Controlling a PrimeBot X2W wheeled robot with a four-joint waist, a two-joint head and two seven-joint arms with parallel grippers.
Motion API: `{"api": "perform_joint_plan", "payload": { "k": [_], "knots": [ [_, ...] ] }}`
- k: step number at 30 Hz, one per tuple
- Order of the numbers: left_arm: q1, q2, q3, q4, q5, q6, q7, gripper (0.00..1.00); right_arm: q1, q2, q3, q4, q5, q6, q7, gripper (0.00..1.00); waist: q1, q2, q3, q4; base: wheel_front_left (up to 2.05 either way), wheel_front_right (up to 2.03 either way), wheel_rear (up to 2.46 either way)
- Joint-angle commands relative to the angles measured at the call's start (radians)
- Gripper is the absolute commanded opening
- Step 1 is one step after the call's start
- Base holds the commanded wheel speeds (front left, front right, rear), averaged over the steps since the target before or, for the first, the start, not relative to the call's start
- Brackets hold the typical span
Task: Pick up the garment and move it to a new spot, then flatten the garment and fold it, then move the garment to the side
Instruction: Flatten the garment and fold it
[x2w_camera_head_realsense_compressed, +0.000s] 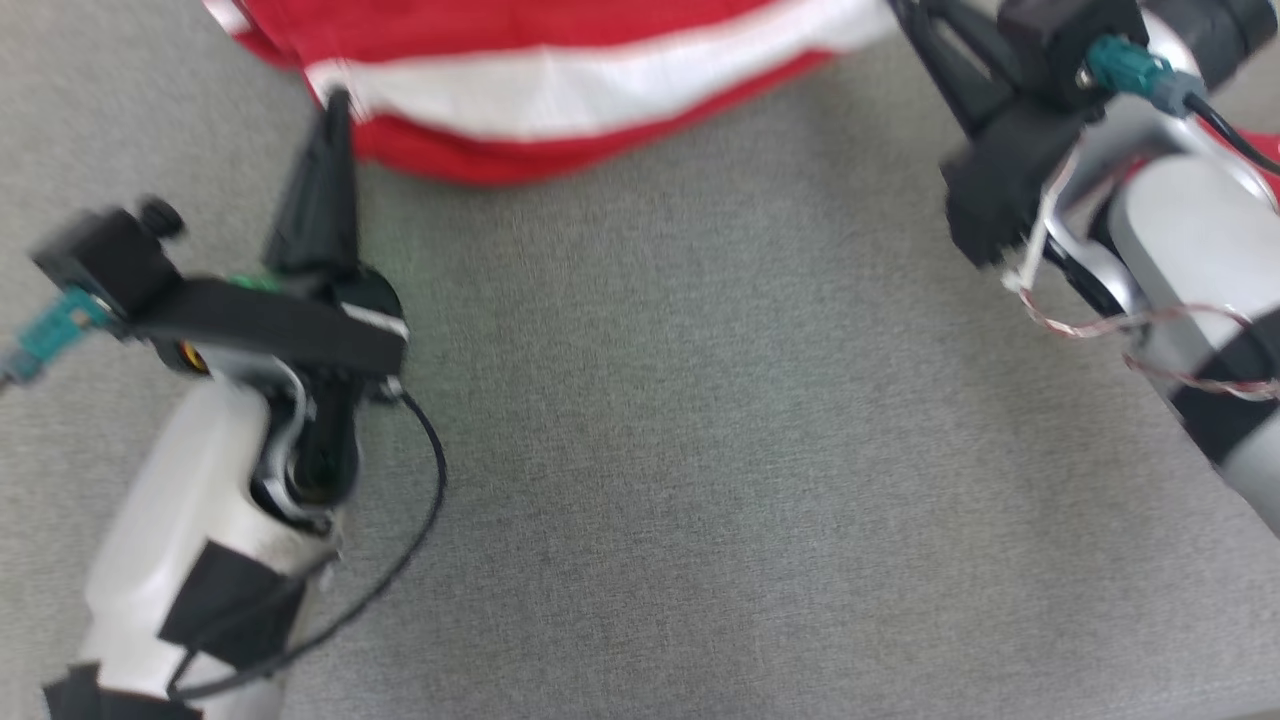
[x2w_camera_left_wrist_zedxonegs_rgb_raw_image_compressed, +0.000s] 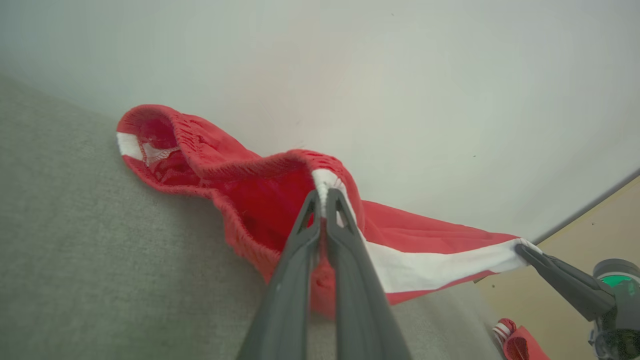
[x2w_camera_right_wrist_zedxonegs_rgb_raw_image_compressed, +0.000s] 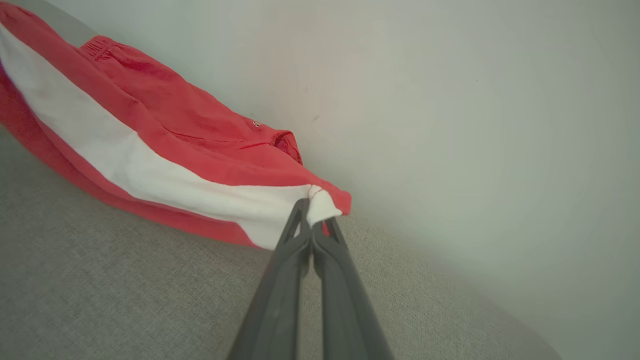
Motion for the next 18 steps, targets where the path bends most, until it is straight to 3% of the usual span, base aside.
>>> {"api": "perform_joint_plan", "payload": {
  "k": [1,10,18],
  "knots": [
    [0.032,0.004,-0.015,0.003,-0.018,-0.002,-0.002,0.0,0.03,-0.03,0.018,-0.02,0.038,-0.003,0.022,0.0,0.0002,0.0001,-0.07,0.003,0.0,0.0,0.0],
    [0.224,0.002,-0.078,-0.008,-0.09,-0.002,-0.003,0.0,0.208,-0.194,0.12,-0.169,0.262,-0.003,0.181,0.0,0.0002,0.0001,-0.211,0.009,0.0,0.0,0.0],
    [0.425,0.02,-0.126,-0.09,-0.194,-0.002,-0.003,0.0,0.417,-0.29,0.073,-0.269,0.46,-0.003,0.331,0.0,0.0002,0.0001,-0.323,0.025,0.0,0.0,0.0]
  ]
}}
